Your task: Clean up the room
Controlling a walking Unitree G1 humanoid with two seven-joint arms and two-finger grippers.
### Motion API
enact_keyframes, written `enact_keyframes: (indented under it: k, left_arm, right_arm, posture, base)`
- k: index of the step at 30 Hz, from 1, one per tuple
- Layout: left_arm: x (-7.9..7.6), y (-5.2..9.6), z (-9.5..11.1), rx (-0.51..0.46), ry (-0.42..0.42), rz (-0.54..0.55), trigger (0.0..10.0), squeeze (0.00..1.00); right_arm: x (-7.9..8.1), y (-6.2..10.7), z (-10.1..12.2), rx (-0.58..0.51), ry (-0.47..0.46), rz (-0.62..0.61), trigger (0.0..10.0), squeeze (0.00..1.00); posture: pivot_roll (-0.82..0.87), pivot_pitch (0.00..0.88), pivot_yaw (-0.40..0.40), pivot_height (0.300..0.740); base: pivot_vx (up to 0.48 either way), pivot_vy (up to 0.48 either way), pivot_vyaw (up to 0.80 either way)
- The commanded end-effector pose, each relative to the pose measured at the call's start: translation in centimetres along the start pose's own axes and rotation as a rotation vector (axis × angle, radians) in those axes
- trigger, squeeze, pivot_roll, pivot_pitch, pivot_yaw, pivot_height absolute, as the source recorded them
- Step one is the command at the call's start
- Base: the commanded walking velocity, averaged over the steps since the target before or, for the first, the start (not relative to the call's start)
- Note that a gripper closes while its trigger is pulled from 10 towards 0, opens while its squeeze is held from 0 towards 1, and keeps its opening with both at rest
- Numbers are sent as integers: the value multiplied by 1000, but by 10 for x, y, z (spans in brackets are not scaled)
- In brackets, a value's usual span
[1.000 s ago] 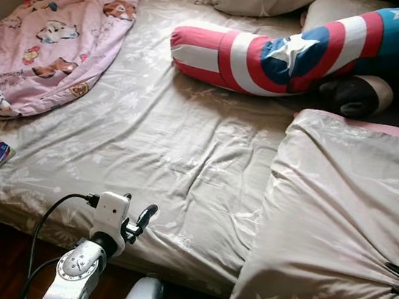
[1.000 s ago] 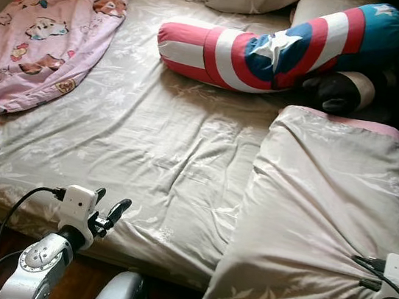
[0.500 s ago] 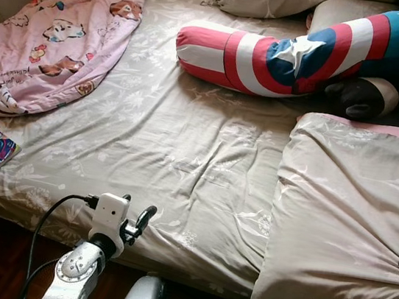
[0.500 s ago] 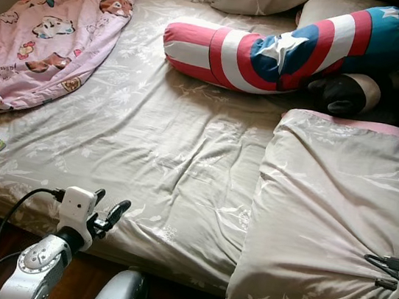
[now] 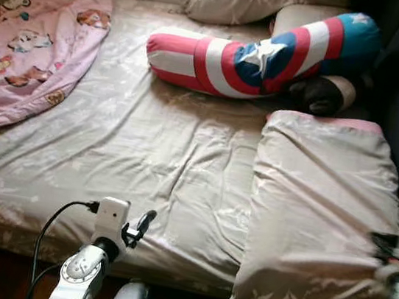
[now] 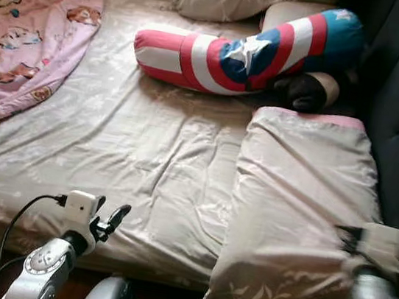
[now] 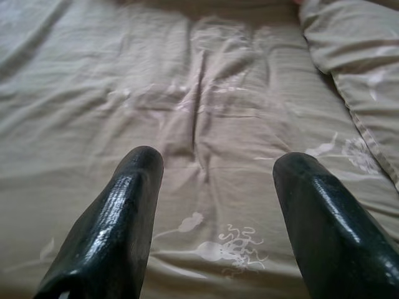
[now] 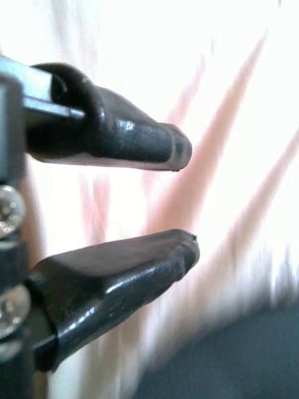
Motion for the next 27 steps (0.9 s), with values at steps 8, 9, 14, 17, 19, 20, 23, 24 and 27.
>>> enact_keyframes:
  k: [8,9,14,17,19,20,23,24,27]
  left_arm:
    - [9,-2,-30,134,108,83,10000,0]
    - [8,-2,-37,168,123,94,10000,0]
    - [-4,13,-78,378,137,90,10000,0]
    - [-11,24,-95,465,123,64,10000,0]
    - [-11,27,-99,484,121,65,10000,0]
    - [-11,31,-103,502,123,71,10000,0]
    - [-10,38,-111,538,148,91,10000,0]
    - [-10,39,-112,541,149,89,10000,0]
    - [-10,41,-114,555,138,85,10000,0]
  right_arm:
    - [59,12,-71,201,-39,137,10000,0]
    - [68,17,-86,255,-30,161,10000,0]
    - [82,37,-129,447,-91,115,10000,0]
    - [85,41,-136,472,-143,110,10000,0]
    - [84,42,-137,474,-148,103,10000,0]
    - [82,43,-138,475,-155,88,10000,0]
    - [78,46,-142,474,-176,46,10000,0]
    - [78,46,-142,475,-175,43,10000,0]
    - [77,46,-142,474,-170,41,10000,0]
  posture:
    - [10,71,33,661]
    - [21,60,28,666]
    - [15,39,27,691]
    - [20,18,27,706]
    - [21,15,27,711]
    - [19,3,27,716]
    - [26,0,26,736]
    - [26,0,26,740]
    - [31,0,26,740]
  base:
    - [0,0,0]
    - [0,0,0]
    - [0,0,0]
    - [0,0,0]
    - [0,0,0]
    - [0,0,0]
    - [0,0,0]
    - [0,0,0]
    - [0,0,0]
Point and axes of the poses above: a point about 5 cm out from each wrist's last joint towards the gripper, its own y axis pointing back from the gripper into the wrist, its own z axis along the axis of the wrist's last joint, x = y × z, the point moved 3 cm from there along -y, pointing out of the wrist towards the gripper, and after that the axes turned 15 degrees about -y, right-handed, at the moved point
